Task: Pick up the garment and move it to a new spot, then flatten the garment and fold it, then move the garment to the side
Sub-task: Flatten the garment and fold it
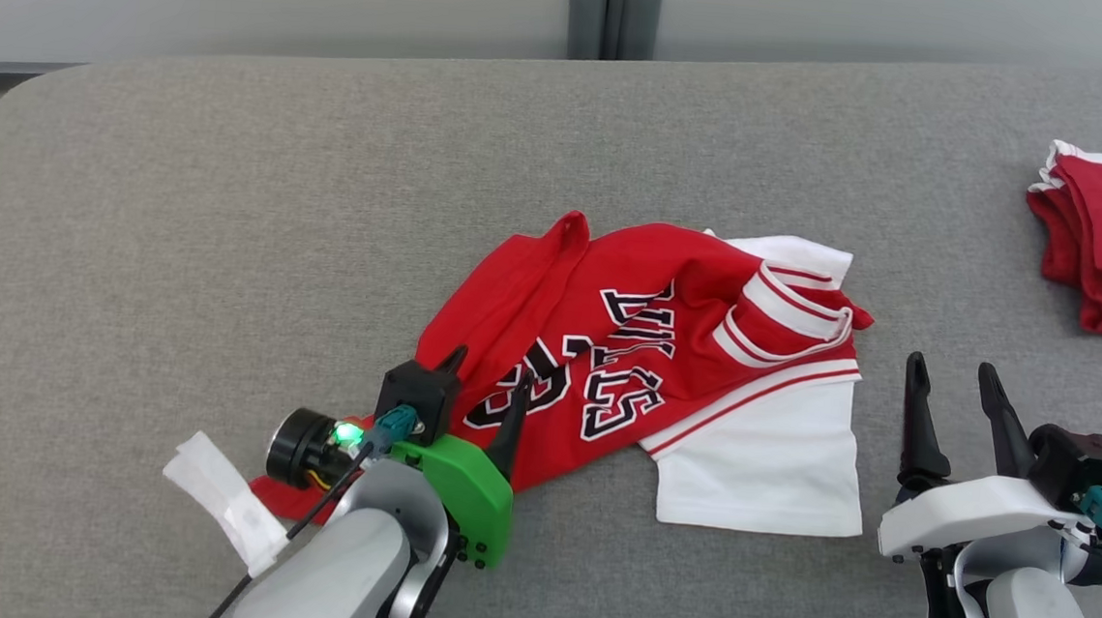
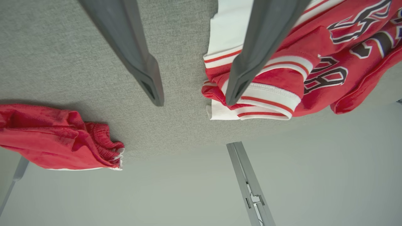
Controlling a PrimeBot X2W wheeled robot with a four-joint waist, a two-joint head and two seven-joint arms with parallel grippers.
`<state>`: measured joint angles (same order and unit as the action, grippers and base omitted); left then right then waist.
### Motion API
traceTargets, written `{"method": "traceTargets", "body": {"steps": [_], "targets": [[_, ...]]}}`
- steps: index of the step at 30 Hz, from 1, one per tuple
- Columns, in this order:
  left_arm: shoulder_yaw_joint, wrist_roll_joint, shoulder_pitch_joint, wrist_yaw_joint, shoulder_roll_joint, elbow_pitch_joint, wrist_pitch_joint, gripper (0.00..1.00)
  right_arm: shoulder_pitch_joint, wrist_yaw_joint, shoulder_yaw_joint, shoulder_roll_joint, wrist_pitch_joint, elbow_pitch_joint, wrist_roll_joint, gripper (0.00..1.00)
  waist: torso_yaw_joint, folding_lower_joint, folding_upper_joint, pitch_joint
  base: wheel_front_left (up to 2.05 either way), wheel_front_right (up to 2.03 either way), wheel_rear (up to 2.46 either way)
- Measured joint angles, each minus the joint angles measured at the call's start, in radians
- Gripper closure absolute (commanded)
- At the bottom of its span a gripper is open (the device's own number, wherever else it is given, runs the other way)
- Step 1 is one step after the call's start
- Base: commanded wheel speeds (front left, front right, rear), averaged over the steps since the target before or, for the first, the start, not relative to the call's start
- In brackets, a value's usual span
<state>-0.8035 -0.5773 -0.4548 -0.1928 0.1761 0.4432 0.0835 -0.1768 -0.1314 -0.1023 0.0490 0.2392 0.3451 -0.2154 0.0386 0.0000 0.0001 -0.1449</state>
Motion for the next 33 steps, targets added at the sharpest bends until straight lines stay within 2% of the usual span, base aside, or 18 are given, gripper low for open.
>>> {"method": "traceTargets", "body": {"steps": [11,17,18,19,23,33], "targets": [[-0.027,0.033,-0.158,0.031,-0.005,0.247,-0.073,0.0,-0.035,0.0,0.007,0.0,0.002,-0.001,-0.004,0.0,-0.078,0.0,0.0,-0.058,0.0,0.0,0.0],[-0.016,0.029,-0.212,0.04,-0.024,0.346,-0.061,0.0,-0.045,0.0,0.008,0.0,0.008,0.006,-0.008,0.0,-0.104,0.0,0.0,-0.086,0.0,0.0,0.0],[-0.011,0.023,-0.219,0.045,-0.031,0.356,-0.052,0.61,-0.046,0.0,0.008,0.0,0.009,0.007,-0.009,0.0,-0.106,0.0,0.0,-0.089,0.0,0.0,0.0],[-0.01,0.022,-0.229,0.051,-0.037,0.367,-0.049,1.0,-0.048,0.0,0.007,0.0,0.009,0.009,-0.01,0.0,-0.108,0.0,0.0,-0.092,0.0,0.0,0.0],[0.002,0.016,-0.271,0.052,-0.059,0.384,-0.006,1.0,-0.052,0.0,0.007,0.0,0.01,0.011,-0.01,0.0,-0.108,0.0,0.0,-0.098,0.0,0.0,0.0],[0.126,-0.015,-0.455,-0.002,-0.065,0.411,0.148,1.0,-0.085,0.0,0.033,0.0,0.015,0.0,-0.012,0.0,-0.123,0.0,-0.0001,-0.147,0.0,0.0,0.0]]}}
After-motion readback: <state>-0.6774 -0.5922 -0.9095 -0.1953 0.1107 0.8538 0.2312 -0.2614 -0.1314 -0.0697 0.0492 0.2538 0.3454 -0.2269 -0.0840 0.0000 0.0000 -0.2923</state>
